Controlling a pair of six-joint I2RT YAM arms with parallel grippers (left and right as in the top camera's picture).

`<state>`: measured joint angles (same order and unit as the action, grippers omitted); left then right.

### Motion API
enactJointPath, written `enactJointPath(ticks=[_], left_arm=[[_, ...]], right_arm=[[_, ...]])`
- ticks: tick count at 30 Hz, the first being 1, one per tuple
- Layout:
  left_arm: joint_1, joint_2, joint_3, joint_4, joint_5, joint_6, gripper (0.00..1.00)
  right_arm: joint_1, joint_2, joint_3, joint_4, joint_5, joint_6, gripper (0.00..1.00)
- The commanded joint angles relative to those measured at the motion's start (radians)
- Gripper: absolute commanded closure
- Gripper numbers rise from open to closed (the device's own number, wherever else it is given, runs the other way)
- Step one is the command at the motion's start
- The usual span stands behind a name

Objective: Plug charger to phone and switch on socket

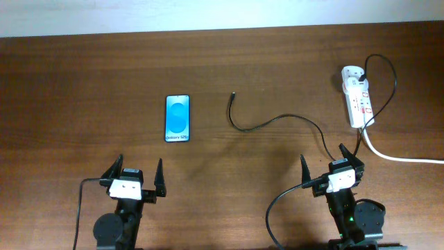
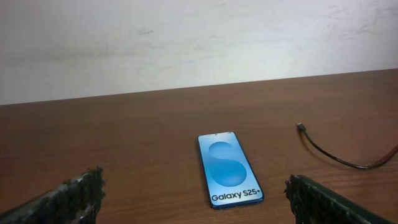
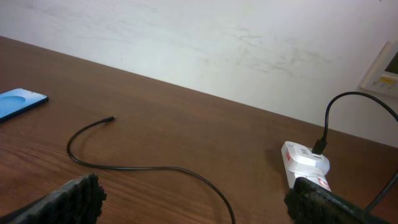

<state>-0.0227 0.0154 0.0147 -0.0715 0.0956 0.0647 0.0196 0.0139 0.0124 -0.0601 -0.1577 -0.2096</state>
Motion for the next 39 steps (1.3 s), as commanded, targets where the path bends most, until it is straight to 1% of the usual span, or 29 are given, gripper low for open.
enactJointPath(ticks=[1, 3, 4, 8, 9, 10, 11, 12, 13, 14, 16, 18, 20, 23, 25, 28, 31, 32, 34, 36, 38, 39], left_arm=[[0.002, -0.008, -0.006, -0.002, -0.014, 0.019, 0.01], [0.002, -0.008, -0.006, 0.008, -0.103, 0.064, 0.01], [0.002, -0.008, -0.006, -0.011, -0.103, 0.064, 0.01], [0.002, -0.008, -0.006, -0.01, -0.103, 0.064, 0.01], [0.002, -0.008, -0.006, -0.008, -0.115, 0.065, 0.01], [0.002, -0.008, -0.006, 0.0, -0.167, 0.065, 0.01], [0.002, -0.008, -0.005, 0.013, -0.154, 0.064, 0.01], [0.002, -0.008, -0.005, 0.016, -0.106, 0.064, 0.01], [0.002, -0.008, -0.005, 0.027, -0.023, 0.064, 0.01], [0.002, -0.008, -0.005, 0.043, 0.017, 0.064, 0.01], [0.002, -0.008, 0.004, 0.056, 0.025, 0.064, 0.01], [0.002, 0.028, 0.049, 0.056, 0.05, 0.064, 0.01], [0.002, 0.118, 0.116, 0.056, 0.076, 0.064, 0.01], [0.002, 0.339, 0.262, 0.048, 0.126, 0.064, 0.01], [0.001, 0.575, 0.432, -0.026, 0.175, 0.064, 0.01], [0.001, 0.837, 0.637, -0.134, 0.179, 0.064, 0.01], [-0.002, 1.128, 0.89, -0.305, 0.204, 0.065, 0.01], [-0.003, 1.255, 1.02, -0.416, 0.205, 0.065, 0.01], [-0.014, 1.416, 1.163, -0.608, 0.206, 0.064, 0.01], [-0.014, 1.49, 1.173, -0.734, 0.255, 0.064, 0.01], [-0.014, 1.507, 1.173, -0.77, 0.32, 0.063, 0.01], [-0.014, 1.506, 1.173, -0.766, 0.376, 0.064, 0.01]], right_arm=[[0.007, -0.008, -0.007, -0.004, 0.005, 0.008, 0.02], [0.007, -0.008, -0.007, -0.004, 0.005, 0.008, 0.02], [0.007, -0.008, -0.007, -0.004, 0.005, 0.008, 0.02], [0.007, -0.008, -0.007, -0.004, 0.005, 0.008, 0.02], [0.007, -0.008, -0.007, -0.004, 0.005, 0.008, 0.02], [0.007, -0.008, -0.007, -0.004, 0.005, 0.008, 0.02], [0.007, -0.008, -0.007, -0.004, 0.005, 0.008, 0.02], [0.007, -0.008, -0.007, -0.004, 0.005, 0.008, 0.02], [0.007, -0.008, -0.007, -0.004, 0.005, 0.008, 0.02], [0.007, -0.008, -0.007, -0.004, 0.005, 0.008, 0.02], [0.007, -0.008, -0.007, -0.004, 0.005, 0.008, 0.02], [0.007, -0.008, -0.007, -0.004, 0.005, 0.008, 0.02], [0.007, -0.008, -0.007, -0.004, 0.005, 0.008, 0.02], [0.007, -0.008, -0.007, -0.004, 0.005, 0.008, 0.02], [0.007, -0.008, -0.007, -0.004, 0.005, 0.008, 0.02], [0.007, -0.008, -0.007, -0.004, 0.005, 0.008, 0.02], [0.007, -0.008, -0.007, -0.004, 0.005, 0.008, 0.02], [0.007, -0.008, -0.007, -0.004, 0.005, 0.008, 0.02], [0.007, -0.008, -0.007, -0.004, 0.005, 0.008, 0.02], [0.007, -0.008, -0.007, -0.004, 0.005, 0.008, 0.02], [0.007, -0.008, -0.007, -0.004, 0.005, 0.008, 0.02], [0.007, -0.008, -0.007, -0.004, 0.005, 0.008, 0.02]])
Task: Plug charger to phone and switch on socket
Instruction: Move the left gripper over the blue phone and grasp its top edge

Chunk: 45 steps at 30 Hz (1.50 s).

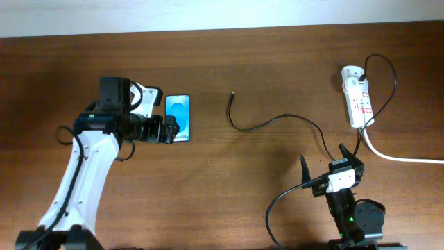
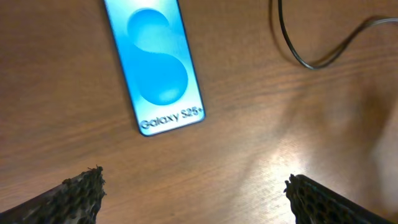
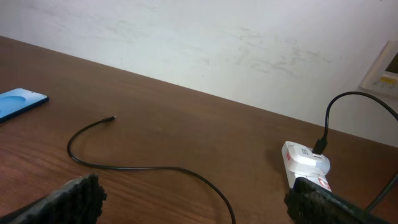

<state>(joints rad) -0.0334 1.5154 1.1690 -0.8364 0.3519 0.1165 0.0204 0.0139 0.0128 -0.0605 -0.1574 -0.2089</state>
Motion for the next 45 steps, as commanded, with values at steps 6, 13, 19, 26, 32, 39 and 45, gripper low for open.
enactJointPath(ticks=[6, 13, 19, 26, 32, 39, 45], left_arm=[[-0.026, 0.016, 0.203, 0.022, -0.031, -0.147, 0.0], [-0.156, 0.343, 0.695, -0.332, -0.302, -0.174, 0.02], [-0.156, 0.552, 0.695, -0.301, -0.327, -0.195, 0.01], [-0.158, 0.726, 0.695, -0.225, -0.323, -0.165, 0.01], [-0.158, 0.813, 0.695, -0.192, -0.325, -0.142, 0.01], [-0.159, 0.842, 0.694, -0.201, -0.352, -0.135, 0.0], [-0.176, 0.842, 0.687, -0.222, -0.348, -0.129, 0.04]], right_arm=[[0.006, -0.008, -0.007, -0.004, 0.005, 0.007, 0.02], [0.006, -0.008, -0.007, -0.003, 0.005, 0.007, 0.02], [0.006, -0.008, -0.007, -0.004, 0.005, 0.007, 0.02], [0.006, -0.008, -0.007, -0.004, 0.005, 0.007, 0.02], [0.006, -0.008, -0.007, -0.004, 0.005, 0.007, 0.02], [0.006, -0.008, -0.007, -0.004, 0.005, 0.007, 0.02], [0.006, -0.008, -0.007, -0.004, 0.005, 0.007, 0.02]])
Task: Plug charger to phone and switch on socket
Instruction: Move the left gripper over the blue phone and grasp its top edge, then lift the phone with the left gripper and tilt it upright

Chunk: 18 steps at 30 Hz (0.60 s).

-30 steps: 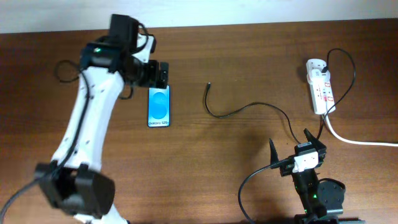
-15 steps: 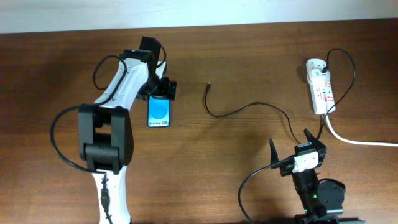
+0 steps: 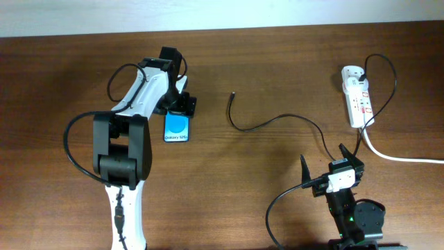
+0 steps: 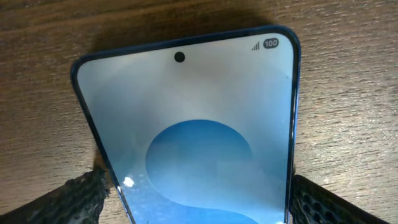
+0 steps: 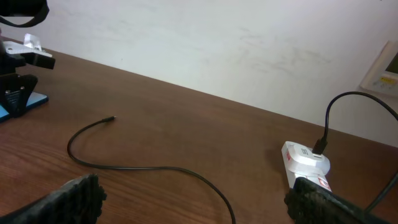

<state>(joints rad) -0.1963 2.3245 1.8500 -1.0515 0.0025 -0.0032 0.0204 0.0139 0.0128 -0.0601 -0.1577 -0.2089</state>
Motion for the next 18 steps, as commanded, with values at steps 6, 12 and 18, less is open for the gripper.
enactJointPath(ticks=[6, 12, 18], left_arm=[[-0.024, 0.032, -0.006, 0.003, 0.001, -0.013, 0.28], [-0.024, 0.032, 0.021, -0.017, 0.001, -0.012, 0.28], [-0.024, 0.031, 0.183, -0.14, 0.003, -0.069, 0.27]], right_arm=[[0.006, -0.008, -0.007, -0.004, 0.005, 0.007, 0.02], [0.006, -0.008, -0.007, -0.004, 0.005, 0.007, 0.02], [0.006, -0.008, -0.007, -0.004, 0.005, 0.007, 0.02]])
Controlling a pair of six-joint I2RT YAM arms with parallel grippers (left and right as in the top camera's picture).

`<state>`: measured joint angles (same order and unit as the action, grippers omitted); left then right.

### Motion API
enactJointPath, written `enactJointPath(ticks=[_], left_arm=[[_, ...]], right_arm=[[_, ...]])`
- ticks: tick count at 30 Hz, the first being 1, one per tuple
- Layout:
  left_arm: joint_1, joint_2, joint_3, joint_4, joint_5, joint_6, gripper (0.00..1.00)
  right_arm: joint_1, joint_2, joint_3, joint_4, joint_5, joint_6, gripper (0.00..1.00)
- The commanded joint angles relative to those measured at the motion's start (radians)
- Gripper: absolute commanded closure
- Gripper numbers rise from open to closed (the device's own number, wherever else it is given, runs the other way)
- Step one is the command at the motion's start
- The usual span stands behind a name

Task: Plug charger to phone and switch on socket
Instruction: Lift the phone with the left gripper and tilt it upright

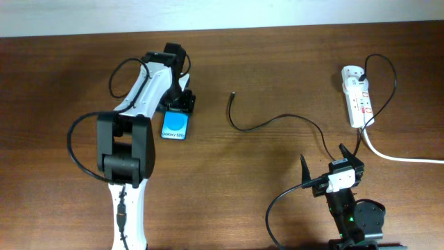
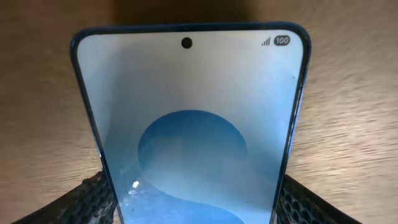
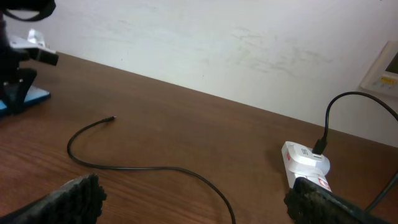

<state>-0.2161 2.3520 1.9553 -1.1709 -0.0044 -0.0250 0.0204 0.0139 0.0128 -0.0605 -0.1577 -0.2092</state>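
Observation:
The phone (image 1: 174, 125), its screen lit blue, lies slightly askew on the table. My left gripper (image 1: 177, 104) is at its far end. In the left wrist view the phone (image 2: 193, 124) fills the frame, and both fingers (image 2: 93, 199) press its long edges, so my left gripper (image 2: 193, 202) is shut on it. The black charger cable (image 1: 270, 121) lies loose, its plug tip (image 1: 232, 94) pointing to the far side. It runs toward the white power strip (image 1: 357, 97). My right gripper (image 1: 331, 165) stands open near the front edge, holding nothing.
A thick white lead (image 1: 395, 156) runs from the power strip off the right edge. In the right wrist view the cable (image 3: 124, 165) curves across bare wood, with the power strip (image 3: 306, 163) at the right and a wall behind.
My left gripper's fingers have shut against the phone's long edges. The phone has shifted a little to the left and turned slightly. The right arm and the cable have not moved.
Both arms first rested open at the front edge, with the phone and cable lying apart. Then my left gripper was beside the phone's left edge, later over its far end straddling it, open. Now it is shut on the phone. The right arm stayed still.

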Motion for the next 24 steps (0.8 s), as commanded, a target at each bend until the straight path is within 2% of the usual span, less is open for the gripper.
enactJointPath(ticks=[1, 4, 5, 6, 8, 9, 10, 17, 18, 19, 21, 24], left_arm=[[-0.003, 0.004, 0.091, -0.035, 0.02, -0.06, 0.28], [0.003, 0.004, 0.095, -0.038, 0.096, -0.121, 0.3], [0.006, 0.004, 0.095, -0.036, 0.123, -0.156, 0.35], [0.011, 0.004, 0.095, -0.035, 0.15, -0.171, 0.46], [0.027, 0.004, 0.095, -0.036, 0.265, -0.173, 0.83], [0.032, 0.004, 0.095, -0.036, 0.327, -0.173, 0.95], [0.036, 0.004, 0.095, -0.036, 0.374, -0.173, 1.0], [0.069, 0.004, 0.095, -0.081, 0.777, -0.181, 1.0], [0.072, 0.004, 0.095, -0.088, 0.803, -0.229, 1.0], [0.08, 0.004, 0.095, -0.104, 0.801, -0.364, 1.0], [0.089, 0.004, 0.095, -0.148, 0.802, -0.532, 1.0], [0.091, 0.004, 0.095, -0.219, 0.83, -0.596, 1.0]], right_arm=[[0.006, -0.008, -0.007, -0.003, 0.005, 0.007, 0.02], [0.006, -0.008, -0.007, -0.004, 0.005, 0.007, 0.02], [0.006, -0.008, -0.007, -0.003, 0.005, 0.007, 0.02], [0.006, -0.008, -0.007, -0.004, 0.005, 0.007, 0.02], [0.006, -0.008, -0.007, -0.004, 0.005, 0.007, 0.02], [0.006, -0.008, -0.007, -0.004, 0.005, 0.007, 0.02], [0.006, -0.008, -0.007, -0.004, 0.005, 0.007, 0.02], [0.006, -0.008, -0.007, -0.004, 0.005, 0.007, 0.02], [0.006, -0.008, -0.007, -0.004, 0.005, 0.007, 0.02], [0.006, -0.008, -0.007, -0.003, 0.005, 0.007, 0.02], [0.006, -0.008, -0.007, -0.004, 0.005, 0.007, 0.02], [0.006, -0.008, -0.007, -0.004, 0.005, 0.007, 0.02]])
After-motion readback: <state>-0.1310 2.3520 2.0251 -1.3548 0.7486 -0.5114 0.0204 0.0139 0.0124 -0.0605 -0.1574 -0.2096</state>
